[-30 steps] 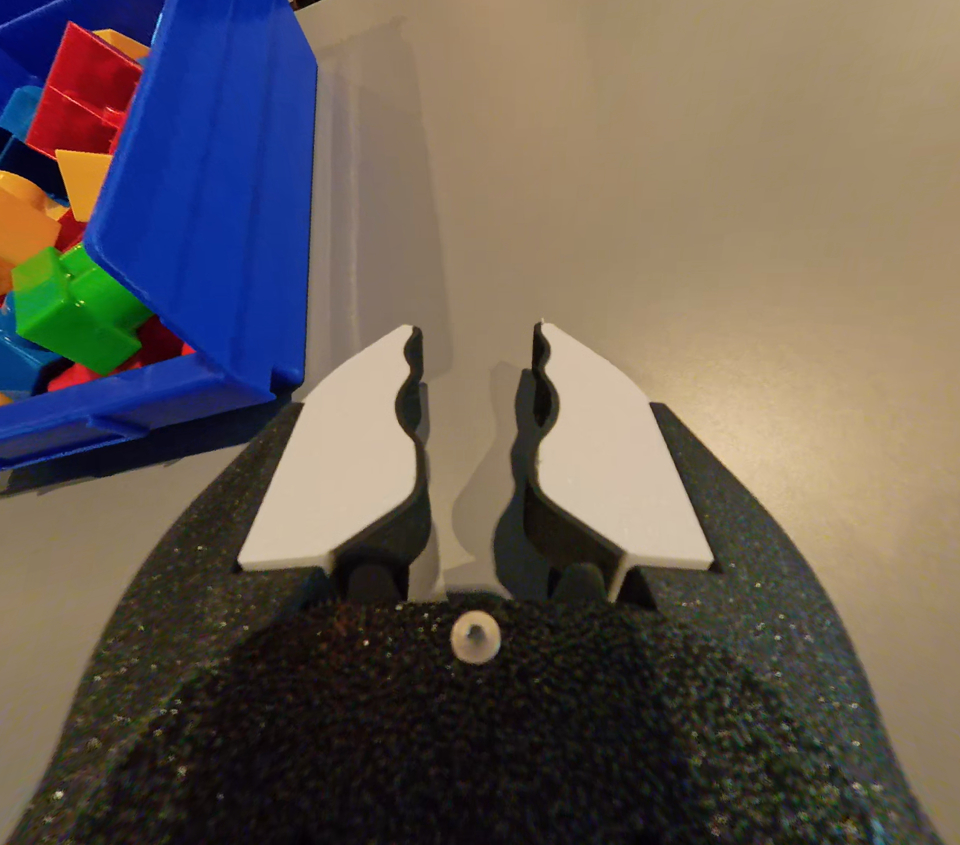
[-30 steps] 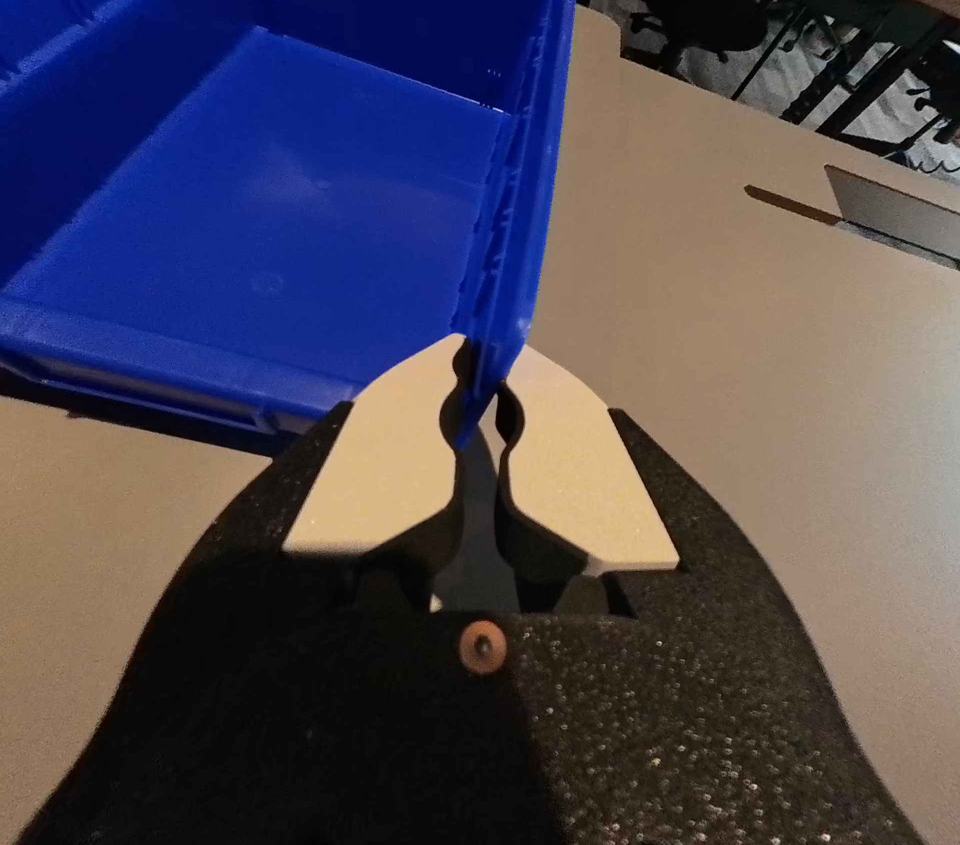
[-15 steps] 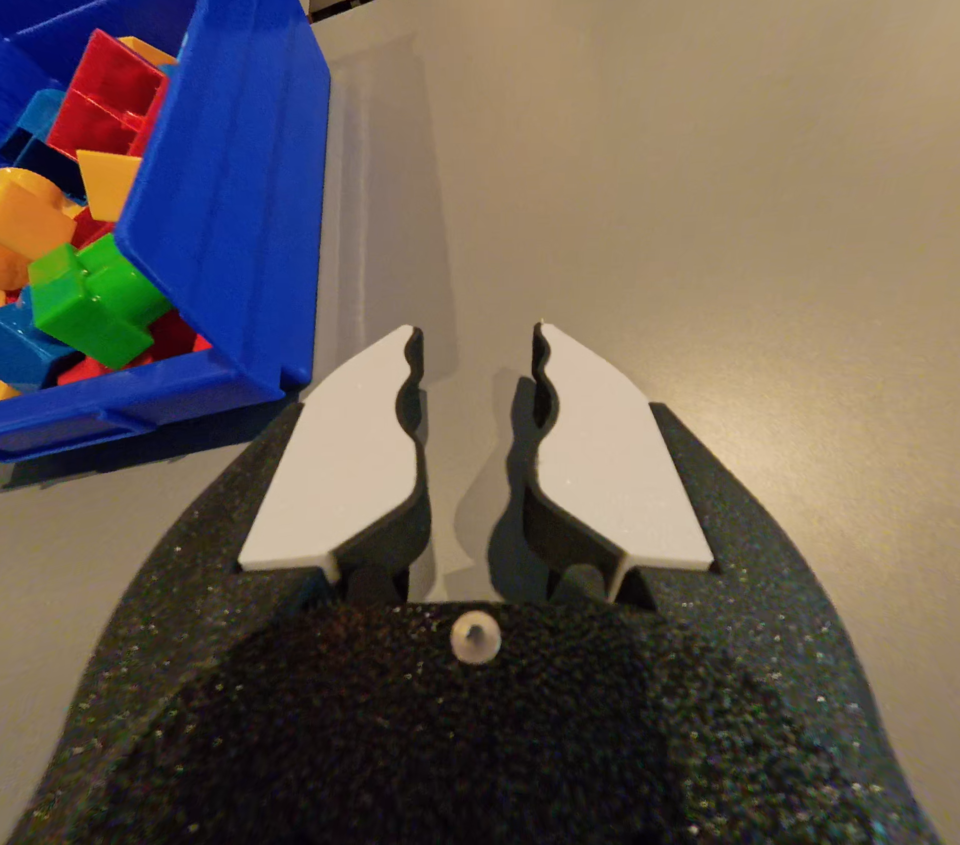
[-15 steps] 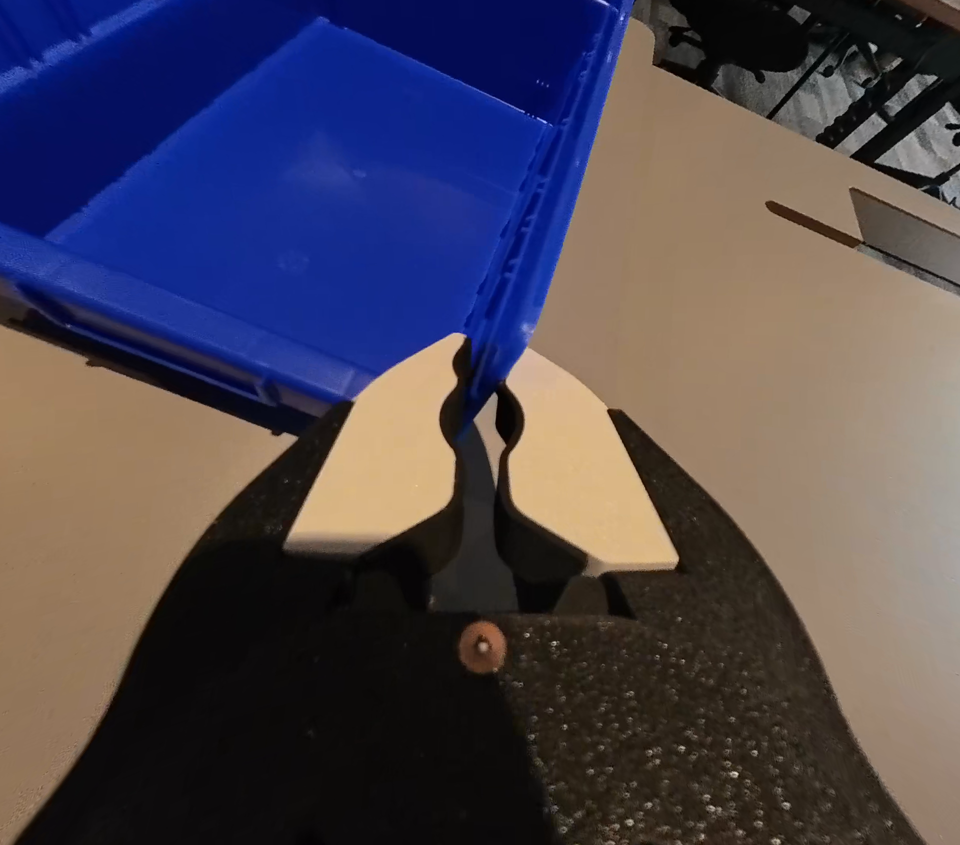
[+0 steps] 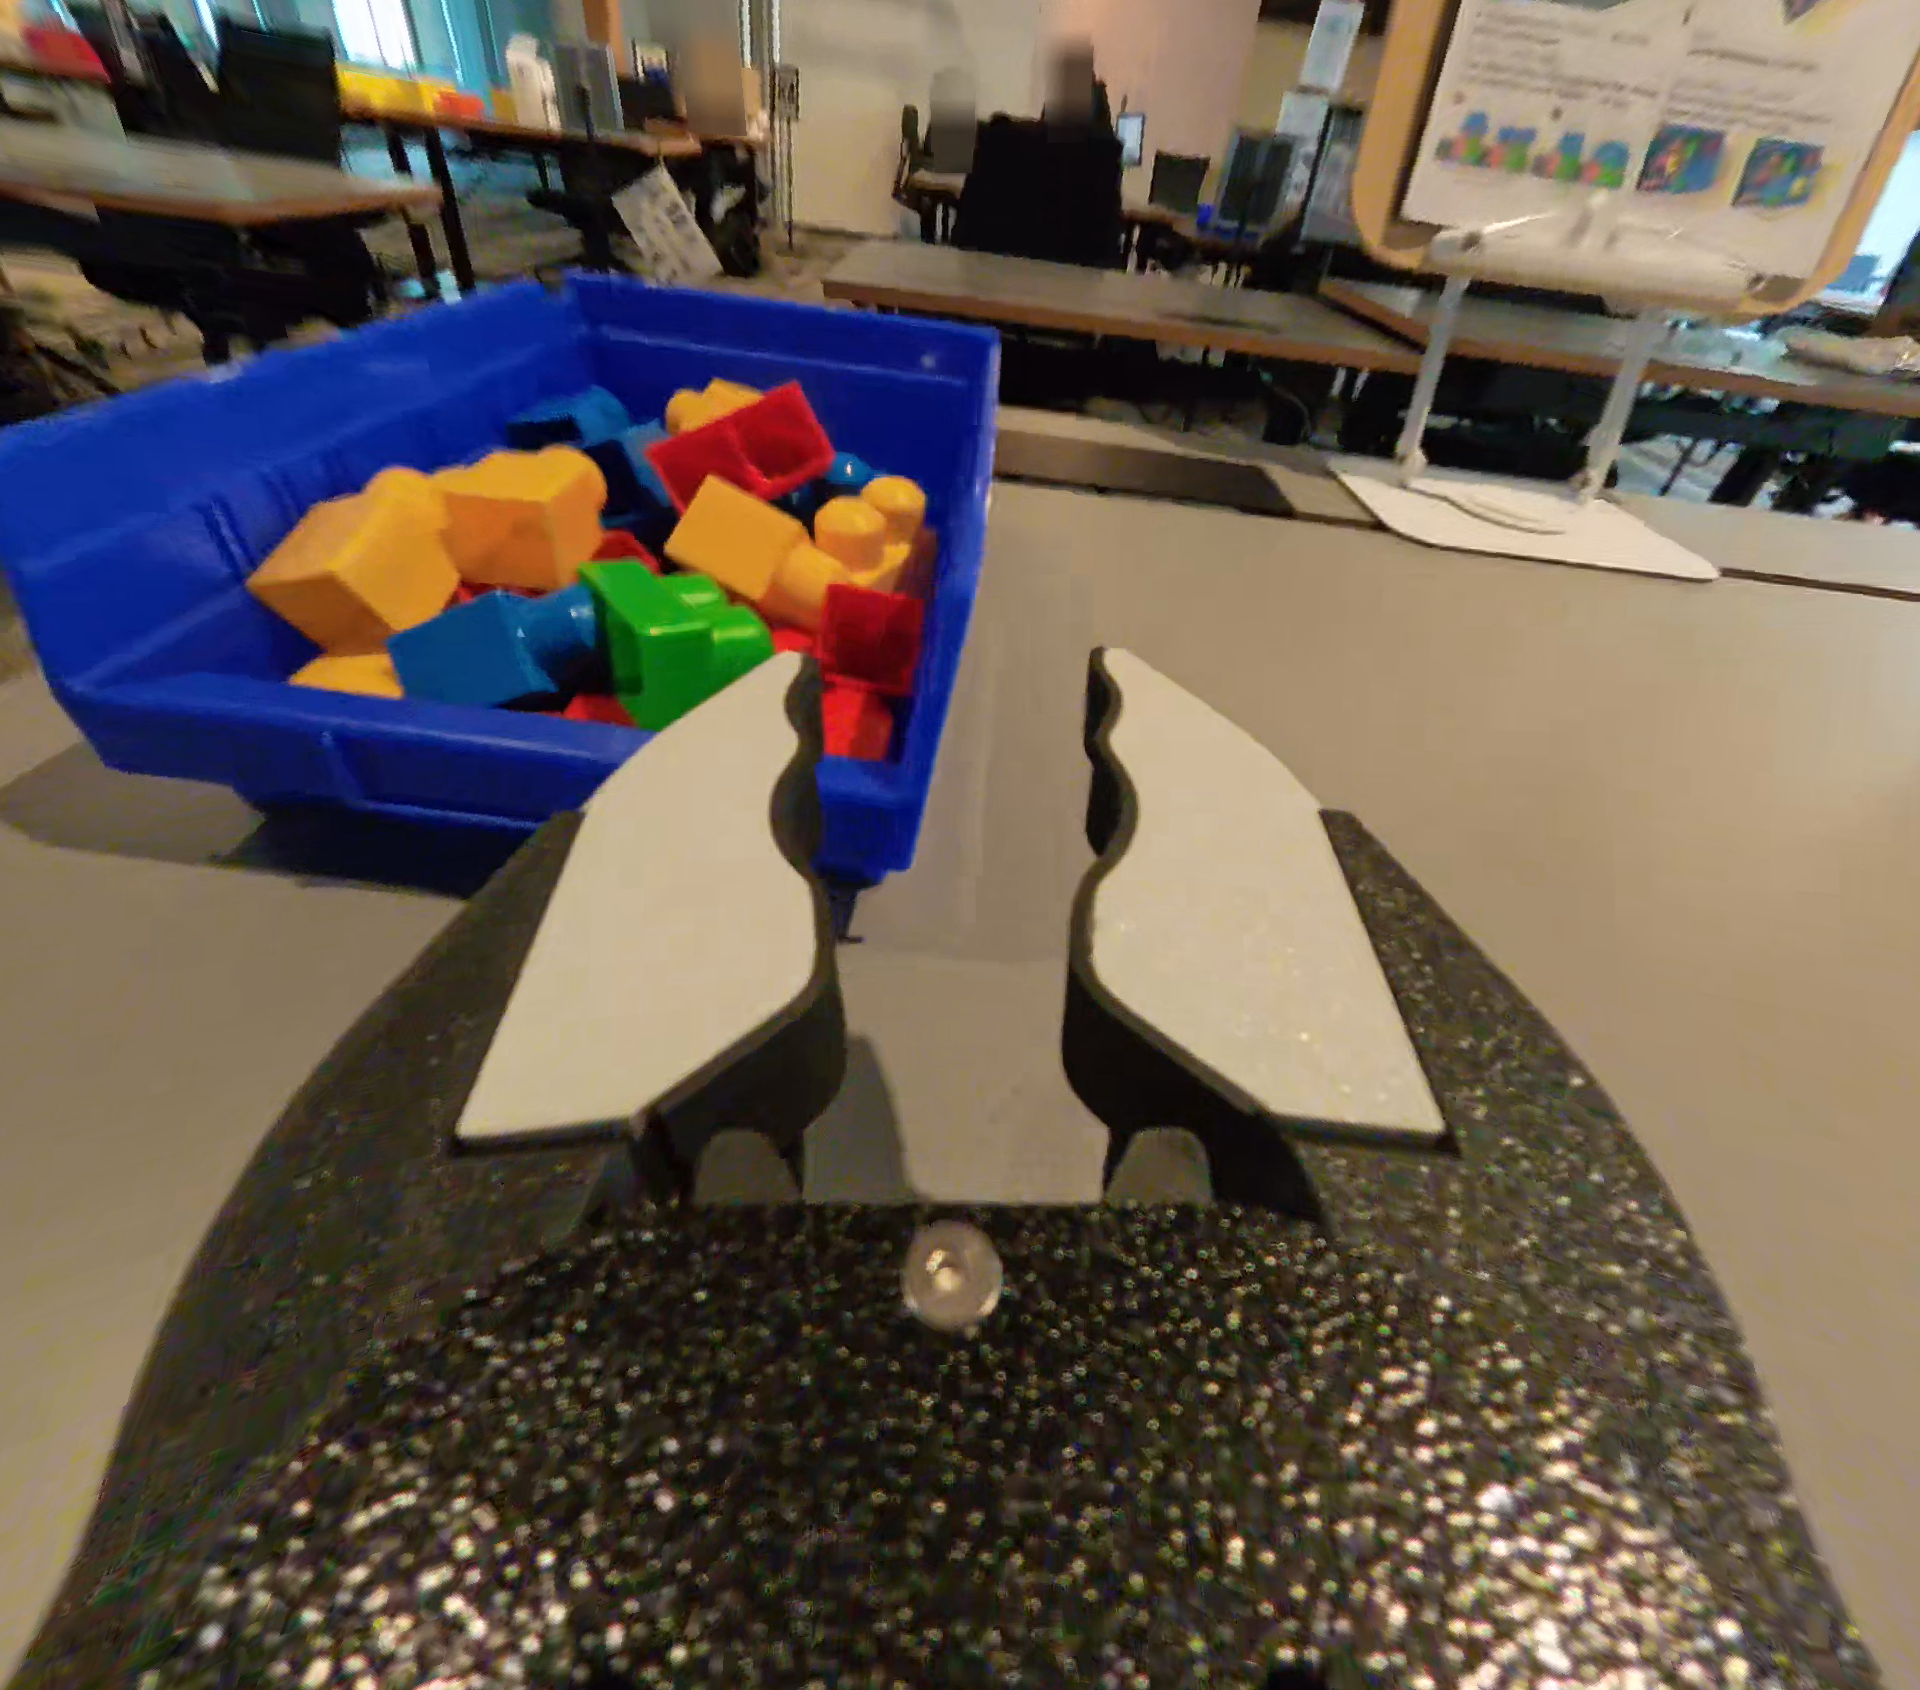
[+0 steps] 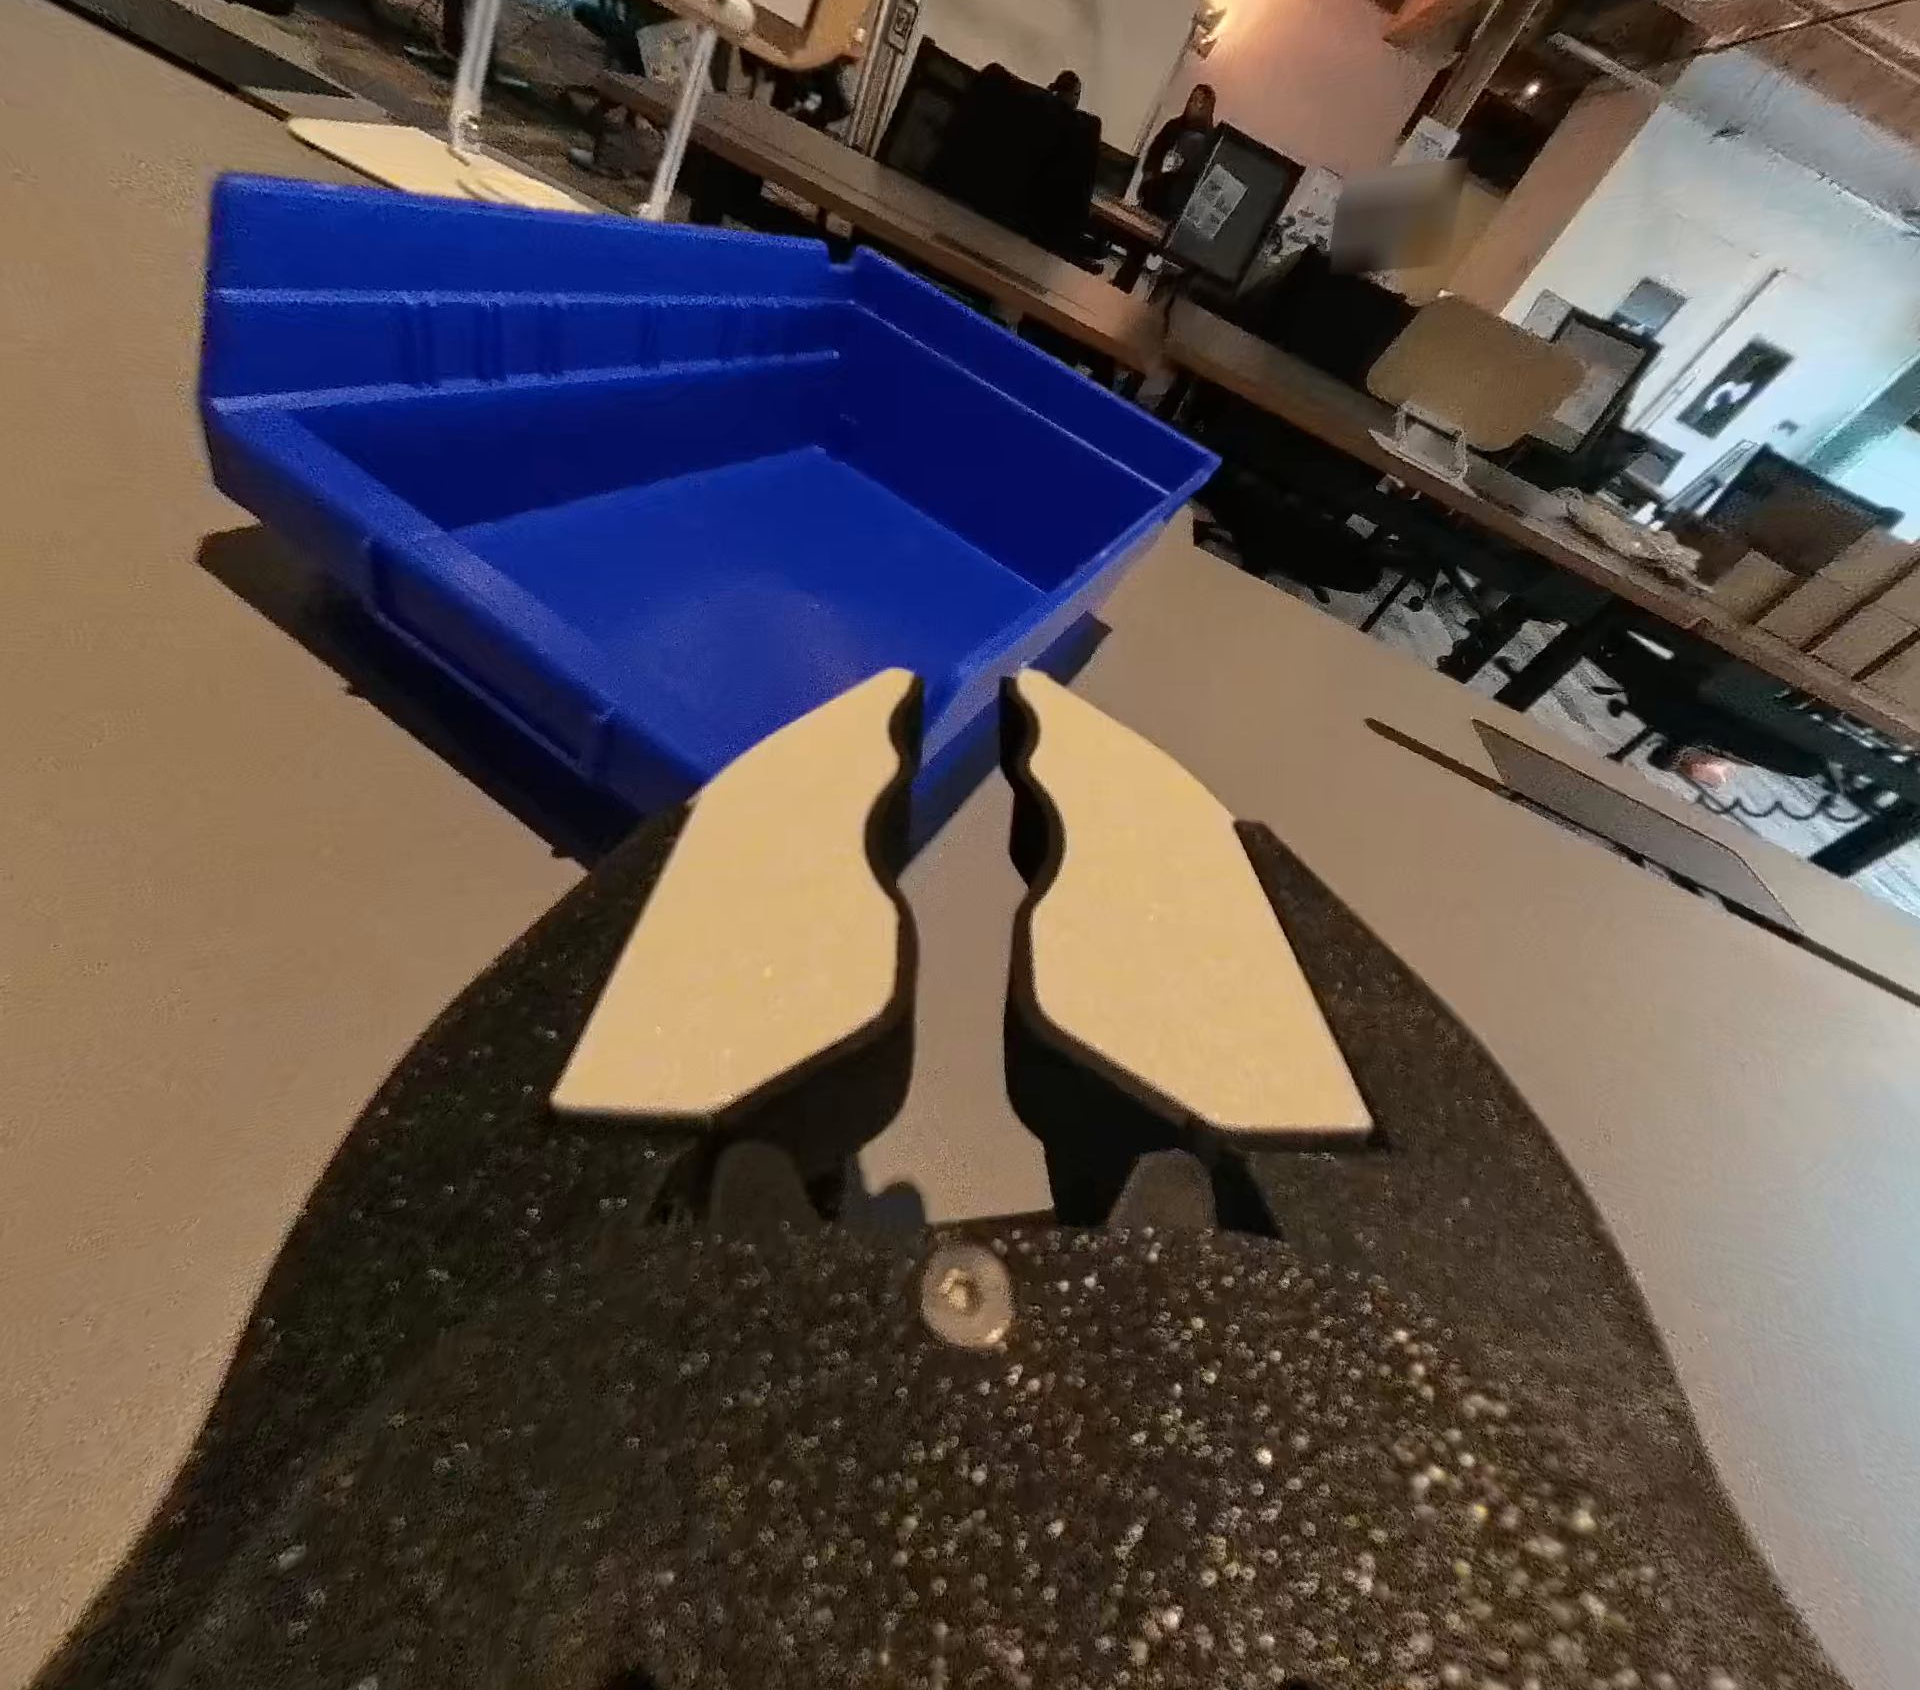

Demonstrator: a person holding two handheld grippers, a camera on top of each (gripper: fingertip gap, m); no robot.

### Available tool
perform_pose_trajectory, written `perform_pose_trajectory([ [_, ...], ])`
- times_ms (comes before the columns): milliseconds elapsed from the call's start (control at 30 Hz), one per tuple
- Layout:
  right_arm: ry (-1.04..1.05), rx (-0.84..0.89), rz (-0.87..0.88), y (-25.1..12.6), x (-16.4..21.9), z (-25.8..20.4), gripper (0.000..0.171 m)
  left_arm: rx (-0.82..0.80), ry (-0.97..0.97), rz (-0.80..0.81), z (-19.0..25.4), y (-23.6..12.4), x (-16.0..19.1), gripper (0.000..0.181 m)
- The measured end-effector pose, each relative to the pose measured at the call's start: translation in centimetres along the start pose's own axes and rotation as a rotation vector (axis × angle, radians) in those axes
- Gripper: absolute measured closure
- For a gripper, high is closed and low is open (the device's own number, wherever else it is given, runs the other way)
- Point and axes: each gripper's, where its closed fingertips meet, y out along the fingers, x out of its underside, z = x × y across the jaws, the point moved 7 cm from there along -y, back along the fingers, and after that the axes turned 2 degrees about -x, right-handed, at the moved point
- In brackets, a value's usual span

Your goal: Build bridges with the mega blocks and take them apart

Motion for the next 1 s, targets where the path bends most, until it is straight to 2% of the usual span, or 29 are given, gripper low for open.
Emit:
perform_pose_trajectory([
  [100, 0.013, -0.037, -0.017, 0.1, -0.3, -0.2, 0.158, 0.031, -0.021, -0.041, -0.4, 0.6, 0.1, 0.134],
  [233, 0.095, -0.012, -0.09, 1.2, 0.9, 0.0, 0.152, 0.034, 0.04, -0.052, 0.2, 0.7, 0.3, 0.134],
  [367, 0.186, 0.002, -0.088, 1.8, 1.6, 0.0, 0.146, 0.034, 0.091, -0.068, 0.9, 0.8, 0.4, 0.134],
  [467, 0.227, -0.007, -0.103, 2.0, 1.9, 0.4, 0.147, 0.035, 0.105, -0.08, 1.2, 0.9, 0.6, 0.134],
  [567, 0.228, 0.065, -0.134, 2.2, 2.2, 1.1, 0.164, 0.037, 0.11, -0.082, 1.3, 0.9, 0.6, 0.134],
  [1000, 0.182, 0.135, -0.154, 2.5, 2.4, 1.4, 0.163, 0.05, 0.128, -0.102, 1.7, 1.0, 0.8, 0.134],
])
